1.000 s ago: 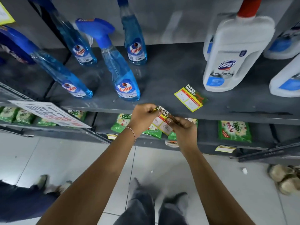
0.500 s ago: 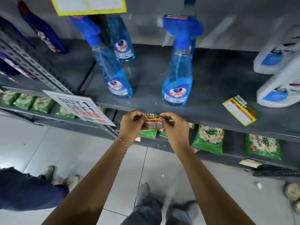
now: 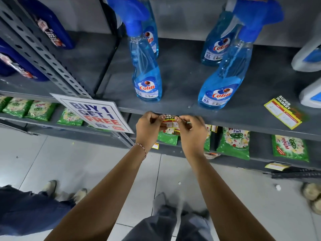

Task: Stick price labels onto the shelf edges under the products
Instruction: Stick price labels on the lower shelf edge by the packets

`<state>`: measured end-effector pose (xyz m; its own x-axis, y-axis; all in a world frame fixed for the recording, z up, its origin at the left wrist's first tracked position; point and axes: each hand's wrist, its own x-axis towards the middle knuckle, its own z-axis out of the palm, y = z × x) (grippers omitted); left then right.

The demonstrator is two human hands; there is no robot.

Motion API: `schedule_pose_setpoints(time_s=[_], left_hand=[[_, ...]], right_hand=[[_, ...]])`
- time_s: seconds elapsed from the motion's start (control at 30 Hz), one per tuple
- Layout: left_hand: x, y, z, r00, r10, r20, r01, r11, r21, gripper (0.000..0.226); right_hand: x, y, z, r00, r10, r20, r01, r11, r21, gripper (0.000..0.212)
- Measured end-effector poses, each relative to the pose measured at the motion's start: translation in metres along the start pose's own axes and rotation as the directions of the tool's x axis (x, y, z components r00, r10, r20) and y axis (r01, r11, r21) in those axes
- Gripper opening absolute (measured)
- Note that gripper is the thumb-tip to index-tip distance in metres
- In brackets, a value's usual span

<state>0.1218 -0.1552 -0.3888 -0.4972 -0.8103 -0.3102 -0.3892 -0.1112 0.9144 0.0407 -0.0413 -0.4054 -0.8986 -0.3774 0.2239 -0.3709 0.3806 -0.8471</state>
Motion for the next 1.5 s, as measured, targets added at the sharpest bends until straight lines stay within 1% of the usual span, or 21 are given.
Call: schedule_pose_setpoints(time_s=[0.13,0.3,0.43,0.5,0.57,0.63,0.67,0.73,0.77,0.83,0.87,0.9,0.93,1.0,1.07,1.13,1.2,1.3,1.37,1.43,1.5], left_hand=[[0.007,-0.006,-0.001,1.0,0.004,-0.015,-0.004,0.999,0.038,0.031],[0.001,0.004,0.004,0.998,0.011,-0.055,-0.006,0.996,0.089,0.026],[-0.003,0.007,0.003,0.997,-0.015,-0.071,0.023,0.993,0.117,0.033],[-0.003,0.006,0.003,0.995,0.0,-0.096,0.022,0.975,0.222,0.043],[-0.005,0.004,0.002,0.987,0.076,-0.139,-0.016,0.922,0.387,0.047],[-0.011,0.004,0.002,0.97,0.15,-0.193,-0.037,0.87,0.491,0.046],[-0.015,0.007,0.004,0.961,0.191,-0.201,-0.064,0.858,0.51,0.046],[-0.028,0.02,0.016,0.935,0.322,-0.149,-0.205,0.834,0.513,0.047],[-0.036,0.028,0.029,0.906,0.411,-0.102,-0.31,0.808,0.501,0.047],[-0.052,0.044,0.064,0.813,0.582,0.005,-0.527,0.733,0.43,0.045],[-0.059,0.054,0.085,0.768,0.637,0.06,-0.608,0.698,0.377,0.043],[-0.065,0.063,0.11,0.738,0.665,0.118,-0.661,0.676,0.325,0.042],[-0.069,0.072,0.135,0.725,0.663,0.185,-0.686,0.675,0.273,0.041],[-0.071,0.092,0.187,0.759,0.565,0.324,-0.636,0.749,0.184,0.031],[-0.064,0.105,0.232,0.824,0.388,0.412,-0.471,0.874,0.118,0.017],[-0.053,0.11,0.264,0.856,0.262,0.446,-0.348,0.93,0.121,0.03],[-0.045,0.113,0.282,0.872,0.201,0.446,-0.3,0.939,0.165,0.044],[-0.041,0.114,0.296,0.857,0.153,0.493,-0.278,0.941,0.192,0.051],[-0.04,0.116,0.303,0.849,0.127,0.513,-0.259,0.946,0.195,0.055],[-0.038,0.118,0.306,0.859,0.107,0.501,-0.213,0.964,0.158,0.049],[-0.039,0.119,0.308,0.87,0.101,0.482,-0.157,0.984,0.077,0.031]], right_hand=[[0.0,0.0,0.003,0.999,-0.019,-0.031,0.018,1.0,-0.024,0.009],[0.001,0.001,0.001,0.994,0.023,-0.111,-0.039,0.989,-0.14,0.024],[0.004,0.003,-0.005,0.989,0.062,-0.133,-0.081,0.987,-0.138,0.025],[0.002,0.002,-0.008,0.988,0.078,-0.135,-0.095,0.987,-0.128,0.018],[0.001,0.005,-0.018,0.982,0.105,-0.155,-0.119,0.989,-0.086,0.008],[0.004,0.01,-0.04,0.972,0.133,-0.195,-0.139,0.99,-0.016,0.014],[0.007,0.013,-0.056,0.965,0.135,-0.226,-0.138,0.99,0.002,0.019],[0.019,0.025,-0.093,0.944,0.121,-0.306,-0.126,0.992,0.004,0.025],[0.027,0.034,-0.114,0.93,0.111,-0.35,-0.116,0.993,0.009,0.025],[0.046,0.055,-0.156,0.9,0.123,-0.417,-0.118,0.992,0.037,0.018],[0.058,0.07,-0.176,0.89,0.136,-0.434,-0.145,0.989,0.011,0.013],[0.07,0.085,-0.195,0.891,0.159,-0.426,-0.204,0.977,-0.061,0.011],[0.082,0.098,-0.211,0.899,0.204,-0.388,-0.285,0.944,-0.164,0.021],[0.103,0.117,-0.234,0.905,0.33,-0.267,-0.407,0.854,-0.324,0.044],[0.116,0.127,-0.243,0.903,0.402,-0.153,-0.429,0.818,-0.384,0.057],[0.121,0.134,-0.246,0.911,0.405,-0.077,-0.401,0.829,-0.389,0.056],[0.123,0.135,-0.249,0.91,0.412,-0.043,-0.404,0.861,-0.31,0.053],[0.125,0.132,-0.254,0.898,0.438,-0.029,-0.439,0.891,-0.114,0.045],[0.12,0.133,-0.252,0.917,0.398,-0.028,-0.399,0.914,-0.074,0.046],[0.115,0.133,-0.251,0.94,0.336,-0.051,-0.338,0.941,-0.032,0.045],[0.112,0.133,-0.257,0.948,0.316,-0.04,-0.312,0.947,0.082,0.038]])
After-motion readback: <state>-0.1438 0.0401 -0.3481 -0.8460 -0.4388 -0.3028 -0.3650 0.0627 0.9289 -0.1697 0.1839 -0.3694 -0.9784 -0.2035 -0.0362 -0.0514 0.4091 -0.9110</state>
